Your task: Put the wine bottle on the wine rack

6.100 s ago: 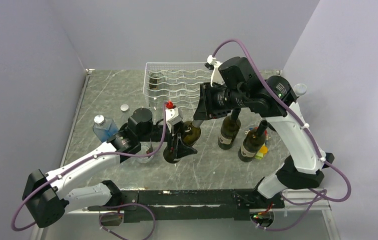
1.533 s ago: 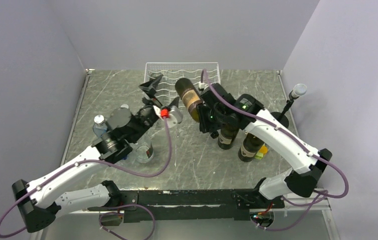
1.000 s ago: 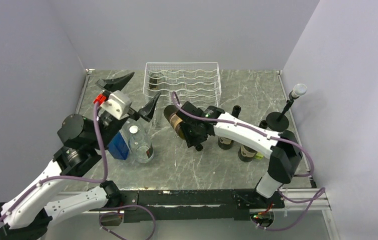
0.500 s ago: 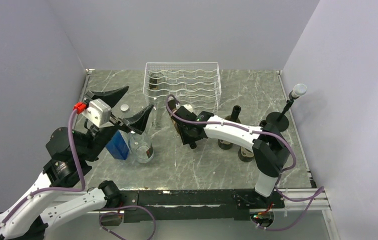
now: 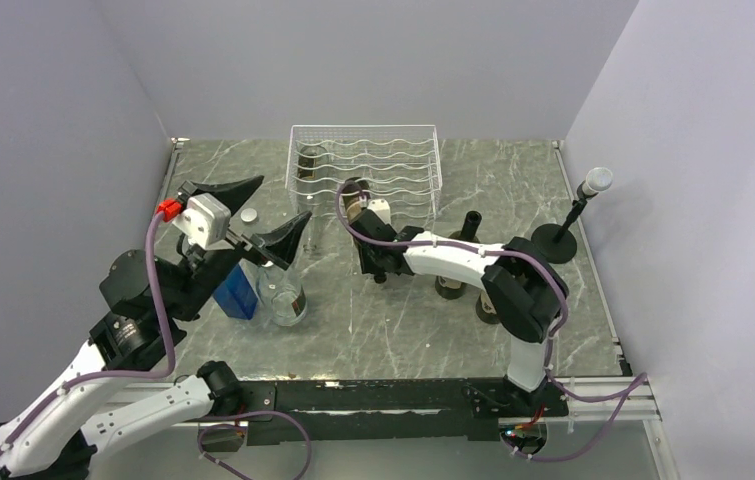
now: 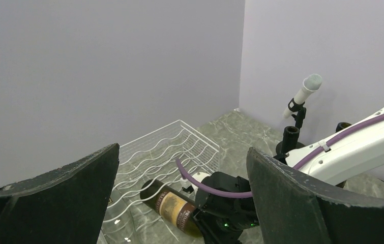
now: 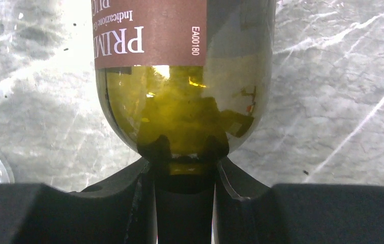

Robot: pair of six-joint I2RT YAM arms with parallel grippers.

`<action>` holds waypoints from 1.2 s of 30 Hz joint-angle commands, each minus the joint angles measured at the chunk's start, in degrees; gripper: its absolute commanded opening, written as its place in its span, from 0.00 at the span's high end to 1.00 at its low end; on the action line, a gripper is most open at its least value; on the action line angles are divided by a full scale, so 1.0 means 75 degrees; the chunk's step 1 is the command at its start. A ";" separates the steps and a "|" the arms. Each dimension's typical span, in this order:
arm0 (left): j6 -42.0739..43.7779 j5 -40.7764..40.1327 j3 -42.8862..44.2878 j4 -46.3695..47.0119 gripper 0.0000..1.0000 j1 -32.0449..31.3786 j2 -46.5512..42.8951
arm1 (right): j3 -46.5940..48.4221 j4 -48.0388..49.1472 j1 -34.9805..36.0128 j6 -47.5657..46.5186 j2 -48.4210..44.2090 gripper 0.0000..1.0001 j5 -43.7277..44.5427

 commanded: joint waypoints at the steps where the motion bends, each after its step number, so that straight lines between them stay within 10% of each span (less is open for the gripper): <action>1: -0.0219 -0.0145 0.0340 0.0000 0.01 0.0018 0.0128 | -0.0043 0.2589 -0.0044 0.0439 -0.0032 1.00 0.0416; 17: -0.0396 -0.0369 0.0678 -0.0468 0.01 0.0016 0.0545 | 0.0835 0.5095 -0.0844 0.1274 0.1514 1.00 -0.0809; 36: -0.0102 -0.0185 0.1062 -0.0497 0.01 0.0012 0.1331 | 0.2932 0.3781 -0.1296 0.1543 0.2833 0.91 -0.1318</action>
